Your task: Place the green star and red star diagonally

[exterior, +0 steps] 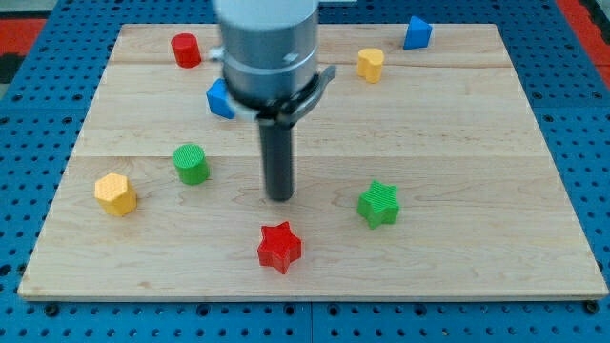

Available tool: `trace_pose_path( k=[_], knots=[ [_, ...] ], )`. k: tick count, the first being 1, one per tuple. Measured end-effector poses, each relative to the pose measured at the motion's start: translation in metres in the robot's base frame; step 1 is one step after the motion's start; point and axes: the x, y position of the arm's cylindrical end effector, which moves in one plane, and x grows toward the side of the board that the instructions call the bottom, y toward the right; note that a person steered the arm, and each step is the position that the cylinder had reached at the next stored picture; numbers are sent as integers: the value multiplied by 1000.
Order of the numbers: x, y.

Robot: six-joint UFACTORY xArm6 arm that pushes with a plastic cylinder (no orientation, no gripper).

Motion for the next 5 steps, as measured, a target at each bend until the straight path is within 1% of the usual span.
trace_pose_path(
  k=[1, 2, 3, 4, 5],
  knots=[
    [37, -32],
    [51, 14],
    [57, 122],
    [63, 165],
    [62, 173]
  ],
)
